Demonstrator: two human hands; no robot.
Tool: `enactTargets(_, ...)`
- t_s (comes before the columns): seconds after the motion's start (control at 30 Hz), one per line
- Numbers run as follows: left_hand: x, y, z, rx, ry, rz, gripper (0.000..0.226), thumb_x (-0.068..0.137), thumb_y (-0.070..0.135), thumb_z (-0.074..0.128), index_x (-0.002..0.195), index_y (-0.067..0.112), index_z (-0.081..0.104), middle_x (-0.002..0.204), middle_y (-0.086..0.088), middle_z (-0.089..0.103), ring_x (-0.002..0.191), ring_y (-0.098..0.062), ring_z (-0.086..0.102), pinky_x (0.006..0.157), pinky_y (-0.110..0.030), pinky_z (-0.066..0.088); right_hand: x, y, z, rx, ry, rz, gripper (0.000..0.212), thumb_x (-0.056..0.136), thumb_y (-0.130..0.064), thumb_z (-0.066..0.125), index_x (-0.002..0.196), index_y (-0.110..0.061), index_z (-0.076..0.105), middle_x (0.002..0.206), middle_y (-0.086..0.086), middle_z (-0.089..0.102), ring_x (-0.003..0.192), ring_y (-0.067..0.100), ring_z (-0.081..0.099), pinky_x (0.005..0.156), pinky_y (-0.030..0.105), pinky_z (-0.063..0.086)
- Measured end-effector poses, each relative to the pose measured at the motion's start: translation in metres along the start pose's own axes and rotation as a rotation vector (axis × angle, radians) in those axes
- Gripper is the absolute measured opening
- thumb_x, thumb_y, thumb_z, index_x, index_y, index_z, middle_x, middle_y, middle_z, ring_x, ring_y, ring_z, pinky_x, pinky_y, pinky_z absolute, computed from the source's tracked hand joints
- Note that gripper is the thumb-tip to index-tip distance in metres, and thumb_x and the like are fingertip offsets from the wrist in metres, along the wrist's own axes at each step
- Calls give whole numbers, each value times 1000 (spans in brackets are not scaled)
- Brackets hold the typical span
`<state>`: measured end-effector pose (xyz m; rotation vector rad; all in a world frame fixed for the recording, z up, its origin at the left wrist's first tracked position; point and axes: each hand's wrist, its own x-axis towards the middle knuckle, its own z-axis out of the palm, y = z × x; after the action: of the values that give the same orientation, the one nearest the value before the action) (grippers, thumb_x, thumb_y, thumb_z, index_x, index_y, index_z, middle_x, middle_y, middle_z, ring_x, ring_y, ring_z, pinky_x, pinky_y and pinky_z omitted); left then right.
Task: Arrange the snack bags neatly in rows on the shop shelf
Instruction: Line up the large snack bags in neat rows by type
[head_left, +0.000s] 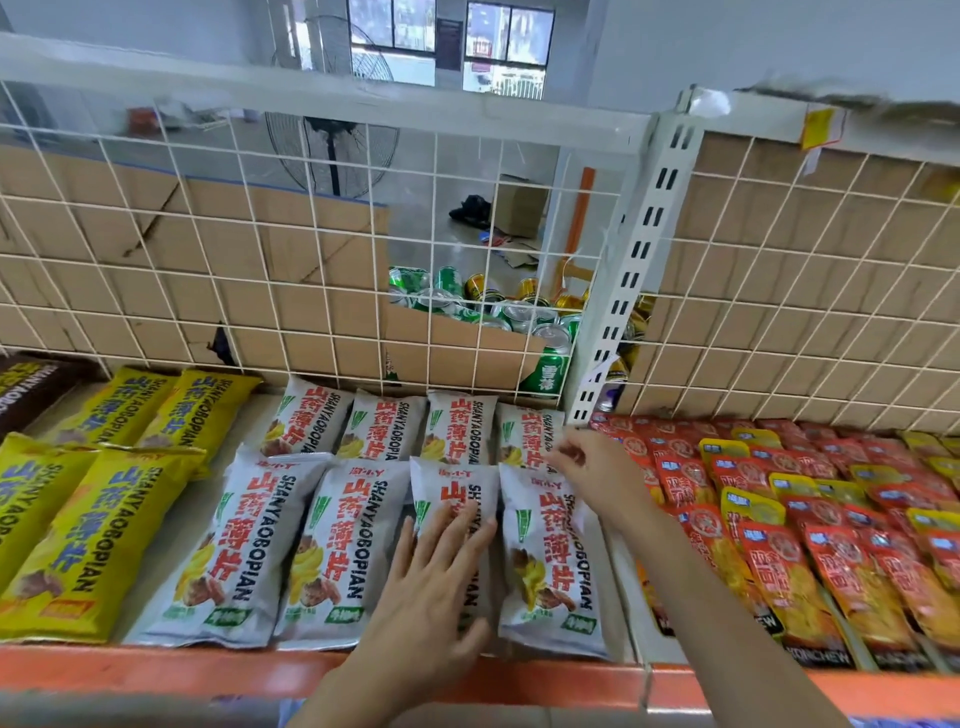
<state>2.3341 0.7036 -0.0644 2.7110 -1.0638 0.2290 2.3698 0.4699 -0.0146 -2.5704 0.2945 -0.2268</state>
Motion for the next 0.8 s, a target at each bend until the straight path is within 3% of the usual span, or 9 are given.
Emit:
enactTargets(0.1,7,11,-8,-139,46,4,59,75,37,38,134,26,43,137,8,50,132,-9,26,114,-36,22,-3,13,0,-56,-97,40,29,88,-41,57,89,-14,66,86,1,64,76,14,57,54,20,32)
enactTargets(0.17,14,27,-12,-289,41,23,53,86,39,31,137,28,38,144,11,40,135,-3,16,116,-31,17,-4,15,1,-46,-137,58,31,87,-44,57,86,-14,65,83,1,61,74,14,56,55,24,33)
enactTargets(0.23,21,43,-10,-230,18,69,56,89,51,28,140,30,33,148,13,30,139,-2,15,116,-25,9,-5,11,-1,-10,-166,66,28,89,-41,57,76,-16,59,73,-1,54,66,11,51,53,25,31)
enactTargets(0.3,27,57,0,-107,-39,113,62,84,60,33,137,28,40,144,7,41,136,-11,32,114,-31,21,-4,8,-1,25,-189,73,28,90,-38,57,69,-18,54,67,-1,51,62,11,47,53,26,31)
enactTargets(0.37,36,67,8,-50,-51,94,71,79,66,33,135,25,45,140,2,48,133,-17,35,105,-34,24,-3,8,2,94,-195,94,27,89,-36,58,72,-16,57,70,1,55,66,15,52,58,29,37)
enactTargets(0.5,47,74,15,1,-75,29,81,73,70,32,136,21,46,141,-3,47,133,-20,30,102,-39,24,-5,12,4,205,-201,91,26,89,-35,59,82,-11,65,81,9,65,79,23,62,73,38,47)
enactTargets(0.67,40,75,26,-49,-63,-17,87,69,70,38,142,22,36,147,-4,36,140,-25,17,104,-42,21,-2,11,3,180,-187,67,23,90,-33,57,71,-22,57,77,3,60,79,22,60,73,37,46)
enactTargets(0.8,38,76,28,-54,-79,-39,90,67,69,37,143,22,33,148,-6,36,140,-23,11,108,-39,11,-2,7,3,108,-193,60,26,93,-32,51,83,-10,59,71,-4,46,80,23,55,68,32,38)
